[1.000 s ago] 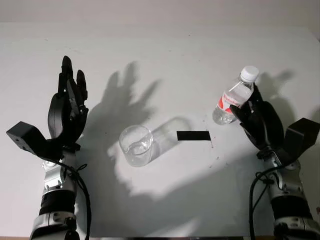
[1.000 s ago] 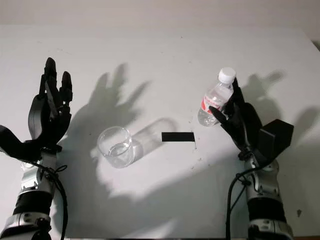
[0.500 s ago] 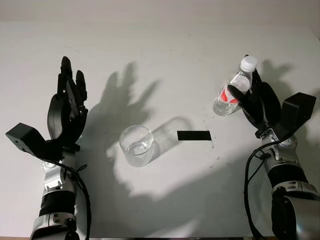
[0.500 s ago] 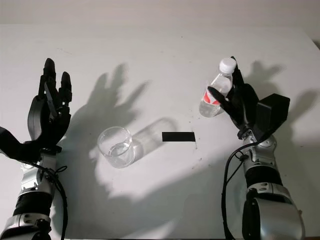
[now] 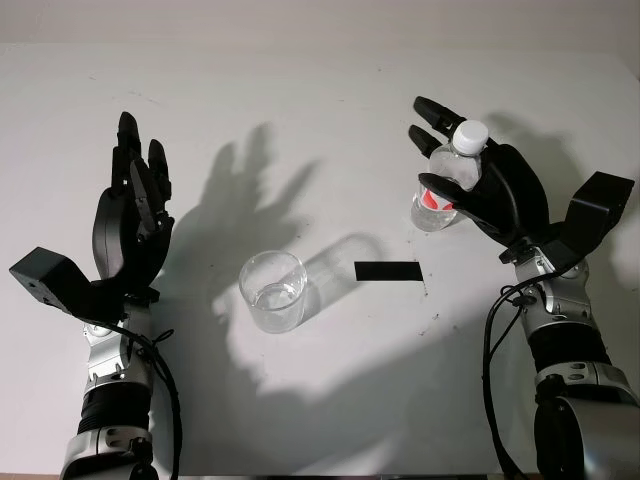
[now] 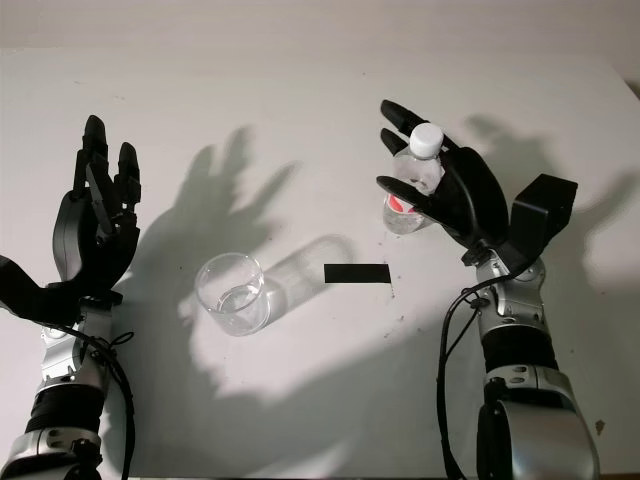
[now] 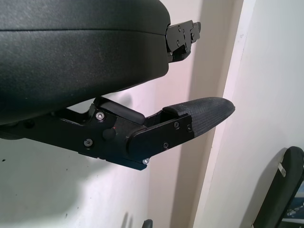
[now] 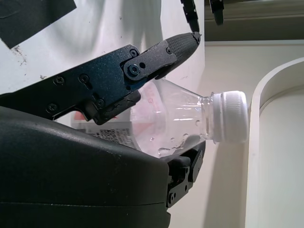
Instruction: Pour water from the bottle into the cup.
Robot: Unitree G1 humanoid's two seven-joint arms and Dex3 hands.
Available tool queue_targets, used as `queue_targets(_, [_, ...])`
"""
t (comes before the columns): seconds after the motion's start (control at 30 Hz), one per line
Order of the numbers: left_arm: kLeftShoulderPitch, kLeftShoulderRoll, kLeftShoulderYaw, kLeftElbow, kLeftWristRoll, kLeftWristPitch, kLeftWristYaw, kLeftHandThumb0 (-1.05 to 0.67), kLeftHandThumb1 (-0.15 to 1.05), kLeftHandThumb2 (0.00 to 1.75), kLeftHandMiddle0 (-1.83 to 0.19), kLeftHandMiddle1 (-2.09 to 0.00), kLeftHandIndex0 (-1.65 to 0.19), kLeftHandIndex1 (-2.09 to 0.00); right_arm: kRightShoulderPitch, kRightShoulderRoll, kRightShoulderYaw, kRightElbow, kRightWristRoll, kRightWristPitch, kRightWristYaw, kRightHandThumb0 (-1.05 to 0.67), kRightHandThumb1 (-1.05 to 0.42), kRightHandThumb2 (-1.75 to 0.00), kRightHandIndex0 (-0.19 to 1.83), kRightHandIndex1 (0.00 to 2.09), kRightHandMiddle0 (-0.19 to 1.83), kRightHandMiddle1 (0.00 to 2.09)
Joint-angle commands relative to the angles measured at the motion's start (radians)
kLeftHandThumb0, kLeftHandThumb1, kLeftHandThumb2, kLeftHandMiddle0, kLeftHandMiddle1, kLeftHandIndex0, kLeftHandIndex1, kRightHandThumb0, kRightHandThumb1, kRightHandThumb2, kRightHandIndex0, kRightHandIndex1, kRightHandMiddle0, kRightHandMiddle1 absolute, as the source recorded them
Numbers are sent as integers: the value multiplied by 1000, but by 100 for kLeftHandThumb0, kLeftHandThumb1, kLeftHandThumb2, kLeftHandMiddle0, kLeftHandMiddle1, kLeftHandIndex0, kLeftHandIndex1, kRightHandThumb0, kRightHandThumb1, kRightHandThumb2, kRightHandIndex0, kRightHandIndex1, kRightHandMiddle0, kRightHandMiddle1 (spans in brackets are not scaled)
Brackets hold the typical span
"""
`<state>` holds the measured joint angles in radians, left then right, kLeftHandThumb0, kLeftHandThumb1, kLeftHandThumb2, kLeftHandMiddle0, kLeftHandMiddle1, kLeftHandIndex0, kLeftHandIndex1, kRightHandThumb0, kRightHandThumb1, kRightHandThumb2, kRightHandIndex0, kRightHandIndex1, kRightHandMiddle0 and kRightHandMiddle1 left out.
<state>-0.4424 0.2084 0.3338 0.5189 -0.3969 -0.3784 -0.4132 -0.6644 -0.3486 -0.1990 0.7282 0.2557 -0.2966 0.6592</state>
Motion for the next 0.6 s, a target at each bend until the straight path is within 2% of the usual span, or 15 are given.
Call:
queue_targets(0.0, [13, 0, -1, -8, 2, -2, -3, -70, 105, 75, 19, 0, 19, 0, 17, 15, 13, -33, -35, -47, -50, -54, -82, -5, 30, 69, 8, 118])
queue_targets(0.03, [13, -1, -2, -8, 3, -2, -2, -69, 105, 75, 19, 0, 19, 0, 18, 21, 19, -34, -61, -77, -87, -50, -86, -6, 36, 126, 18, 145])
queue_targets(0.07, [13, -1, -2, -9, 4, -3, 0, -69, 105, 75, 19, 0, 19, 0, 18, 28, 25, -35, -83, -96, -123, -48, -87, -6, 34, 152, 21, 156])
queue_targets(0.1, [14, -2, -3, -10, 7, -3, 3, -69, 105, 75, 19, 0, 19, 0, 19, 31, 37, -39, -119, -112, -171, -45, -90, -6, 38, 169, 25, 166])
queue_targets(0.13, [13, -1, -3, -7, 11, -9, 6, -69, 105, 75, 19, 0, 19, 0, 21, 30, 49, -43, -157, -120, -219, -46, -96, -7, 52, 186, 33, 185])
queue_targets(0.17, [14, 0, -4, -7, 11, -11, 6, -69, 105, 76, 19, 0, 19, 0, 23, 28, 63, -47, -197, -125, -267, -47, -99, -7, 62, 195, 38, 197])
queue_targets(0.2, [14, -1, -3, -7, 10, -12, 6, -69, 105, 76, 19, 0, 19, 0, 24, 26, 75, -49, -233, -131, -310, -48, -102, -10, 73, 202, 49, 203])
queue_targets(0.23, [14, -1, -3, -7, 9, -13, 5, -69, 105, 75, 19, 0, 19, 0, 26, 26, 85, -50, -262, -136, -346, -49, -104, -18, 93, 206, 71, 207])
queue_targets(0.33, [15, 0, 0, -5, 1, -16, -4, -70, 105, 75, 19, 0, 19, 0, 31, 30, 106, -53, -317, -141, -427, -45, -105, -34, 132, 209, 114, 209])
queue_targets(0.37, [15, 0, 1, -4, 0, -17, -5, -70, 105, 74, 19, 0, 19, 0, 32, 30, 110, -53, -324, -143, -441, -43, -105, -37, 139, 209, 122, 209])
queue_targets(0.4, [16, 0, 2, -5, 2, -17, -2, -70, 105, 74, 19, 0, 19, 0, 32, 31, 114, -52, -331, -146, -457, -42, -105, -38, 143, 209, 126, 209])
queue_targets(0.57, [18, 0, 3, -8, 2, -16, 0, -70, 105, 74, 19, 0, 19, 0, 40, 41, 129, -85, -363, -149, -535, -36, -105, -42, 137, 209, 126, 209])
